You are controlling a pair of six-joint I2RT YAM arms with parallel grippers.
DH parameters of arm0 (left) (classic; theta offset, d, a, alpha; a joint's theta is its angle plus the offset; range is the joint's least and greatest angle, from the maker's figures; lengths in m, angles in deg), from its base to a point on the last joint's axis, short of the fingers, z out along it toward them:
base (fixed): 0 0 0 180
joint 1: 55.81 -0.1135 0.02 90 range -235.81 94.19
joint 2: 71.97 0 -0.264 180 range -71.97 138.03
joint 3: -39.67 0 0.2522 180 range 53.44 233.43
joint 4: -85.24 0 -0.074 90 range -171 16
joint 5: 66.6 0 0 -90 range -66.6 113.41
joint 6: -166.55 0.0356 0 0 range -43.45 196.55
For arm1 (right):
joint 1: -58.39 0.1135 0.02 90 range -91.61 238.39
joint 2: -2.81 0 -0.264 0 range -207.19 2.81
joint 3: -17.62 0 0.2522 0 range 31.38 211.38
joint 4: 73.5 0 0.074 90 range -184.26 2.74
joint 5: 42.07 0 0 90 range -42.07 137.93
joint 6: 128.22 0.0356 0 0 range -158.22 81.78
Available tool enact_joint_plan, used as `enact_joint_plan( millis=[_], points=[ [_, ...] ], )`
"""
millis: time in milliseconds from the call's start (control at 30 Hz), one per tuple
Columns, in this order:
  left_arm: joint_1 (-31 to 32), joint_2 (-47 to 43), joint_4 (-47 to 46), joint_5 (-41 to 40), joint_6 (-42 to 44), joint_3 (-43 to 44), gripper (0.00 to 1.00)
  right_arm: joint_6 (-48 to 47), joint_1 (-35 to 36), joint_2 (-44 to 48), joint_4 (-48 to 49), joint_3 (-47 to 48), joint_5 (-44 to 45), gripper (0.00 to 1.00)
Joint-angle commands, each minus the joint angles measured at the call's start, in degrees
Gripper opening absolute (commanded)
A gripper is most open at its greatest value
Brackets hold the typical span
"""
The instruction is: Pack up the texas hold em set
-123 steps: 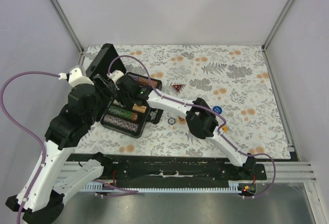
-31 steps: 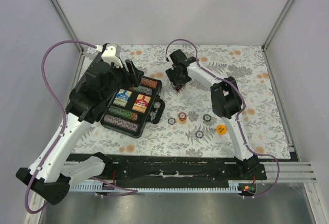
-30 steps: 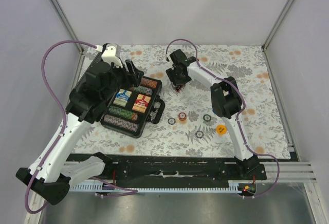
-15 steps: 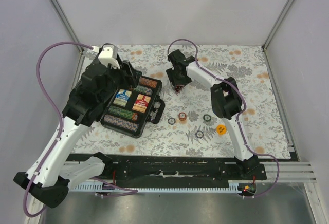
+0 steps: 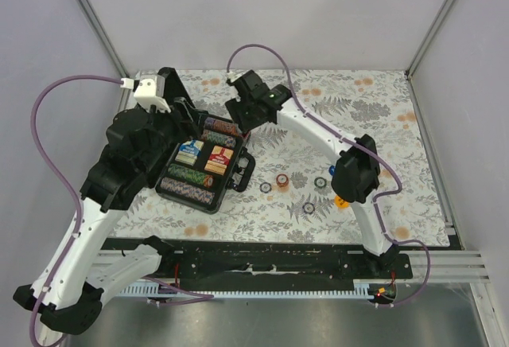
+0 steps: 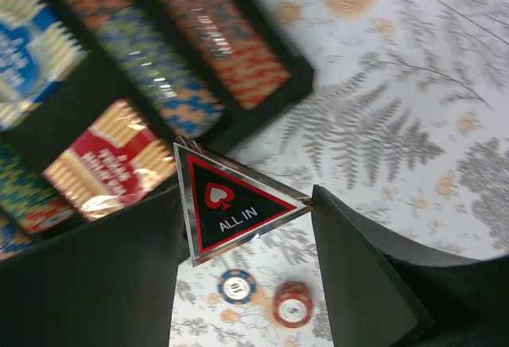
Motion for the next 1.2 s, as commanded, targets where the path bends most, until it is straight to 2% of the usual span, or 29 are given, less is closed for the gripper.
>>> enact_joint_plan(
  millis=[0,200,533,1167],
  points=[
    [0.2,-2.3,-0.9,-2.2,1.9,1.2,0.74,-3.3,5.9,0.0,2.1,3.2,-1.8,0.61],
    [0.2,-3.4,-0.4,-2.7,1.6,1.1,0.74,-10.5,10.6,-4.0,2.4,4.8,-3.6,0.62],
    [0.2,-5.7,-0.4,-5.6,0.9,0.3,0.74,-20.7,11.7,-7.2,1.9,4.9,-6.7,0.62],
    [0.2,-6.1,-0.8,-6.7,0.9,-0.4,0.74,-21.0,12.1,-12.4,3.9,9.0,-6.1,0.69]
  ],
)
